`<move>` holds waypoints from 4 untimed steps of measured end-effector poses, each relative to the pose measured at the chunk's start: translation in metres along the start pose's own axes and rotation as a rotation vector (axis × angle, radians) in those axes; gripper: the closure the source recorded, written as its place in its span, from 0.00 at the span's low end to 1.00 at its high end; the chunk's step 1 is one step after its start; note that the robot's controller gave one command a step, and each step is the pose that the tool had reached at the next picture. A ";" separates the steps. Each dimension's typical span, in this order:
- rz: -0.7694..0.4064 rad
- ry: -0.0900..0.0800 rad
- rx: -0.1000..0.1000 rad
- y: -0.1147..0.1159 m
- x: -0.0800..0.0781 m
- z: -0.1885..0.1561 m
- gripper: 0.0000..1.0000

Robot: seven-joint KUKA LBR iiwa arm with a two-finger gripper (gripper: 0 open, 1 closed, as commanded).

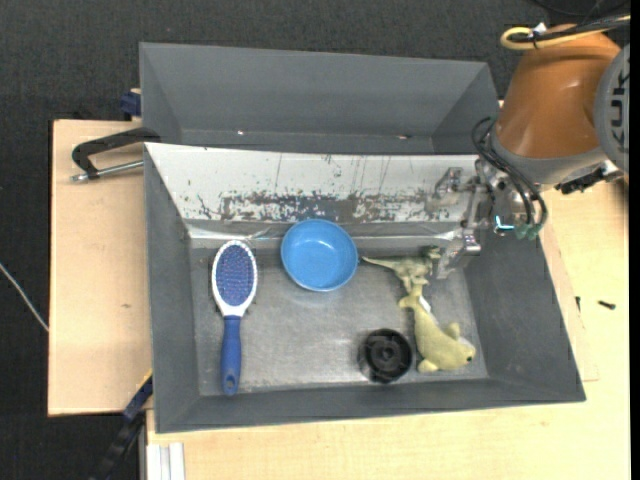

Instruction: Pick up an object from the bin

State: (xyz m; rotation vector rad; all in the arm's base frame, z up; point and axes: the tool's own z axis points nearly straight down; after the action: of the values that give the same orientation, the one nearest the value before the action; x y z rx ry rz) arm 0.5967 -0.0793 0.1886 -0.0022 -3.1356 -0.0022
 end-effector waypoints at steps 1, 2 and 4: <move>-0.239 -0.013 0.003 0.027 -0.006 0.105 0.00; -0.134 -0.008 0.001 -0.012 0.014 0.087 0.00; 0.152 -0.008 0.001 0.020 -0.006 0.115 0.00</move>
Offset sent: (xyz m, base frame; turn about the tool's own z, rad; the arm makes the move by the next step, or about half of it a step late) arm 0.0044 0.0288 -0.1186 -0.2414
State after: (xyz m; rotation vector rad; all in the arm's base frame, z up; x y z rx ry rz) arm 0.6023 -0.0588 0.0736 -0.2409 -3.1346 -0.0002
